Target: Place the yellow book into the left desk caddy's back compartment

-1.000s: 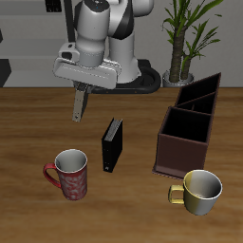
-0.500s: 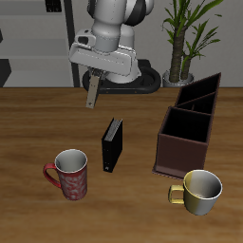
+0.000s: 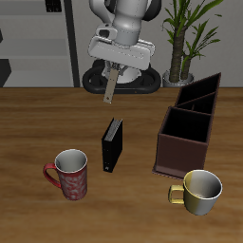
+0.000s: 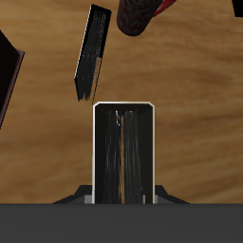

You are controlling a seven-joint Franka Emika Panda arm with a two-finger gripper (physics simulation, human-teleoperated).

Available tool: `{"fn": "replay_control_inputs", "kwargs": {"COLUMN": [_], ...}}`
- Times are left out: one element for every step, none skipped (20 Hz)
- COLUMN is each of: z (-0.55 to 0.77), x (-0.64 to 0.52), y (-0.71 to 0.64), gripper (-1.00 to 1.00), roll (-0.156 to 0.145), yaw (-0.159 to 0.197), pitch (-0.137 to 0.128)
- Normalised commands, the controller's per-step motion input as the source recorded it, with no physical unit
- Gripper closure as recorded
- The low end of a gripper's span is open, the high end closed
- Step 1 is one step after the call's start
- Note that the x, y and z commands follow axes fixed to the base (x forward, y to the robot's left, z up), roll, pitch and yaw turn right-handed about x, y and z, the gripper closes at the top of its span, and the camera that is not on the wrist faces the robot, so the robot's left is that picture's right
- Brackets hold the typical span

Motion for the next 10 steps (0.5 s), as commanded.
{"fn": "replay_control_inputs", "kwargs": {"z": [0.14,0.11,0.06,-0.02,0.04,0.01,-0.03,-0.06,-0.07,0.0], "x": [-0.02,0.09,0.04,0.12,0.05,0.09,0.06,0.0,0.17,0.0], "y": [0.45,0.6,0.48,-0.06,0.92,-0.06,0.36,0.38,0.32,0.0], "gripper": [1.0,1.0,1.0,1.0,1.0,1.0,1.0,1.0,1.0,1.0], "roll": [-0.001,0.088,0.023,0.0,-0.008,0.0,0.049,-0.051,0.04,0.0], "yaw": [0.003,0.098,0.021,0.0,0.118,0.0,-0.01,0.019,0.059,0.0], "pitch": [-0.067,-0.043,0.01,0.0,-0.008,0.0,0.019,-0.006,0.046,0.0]}}
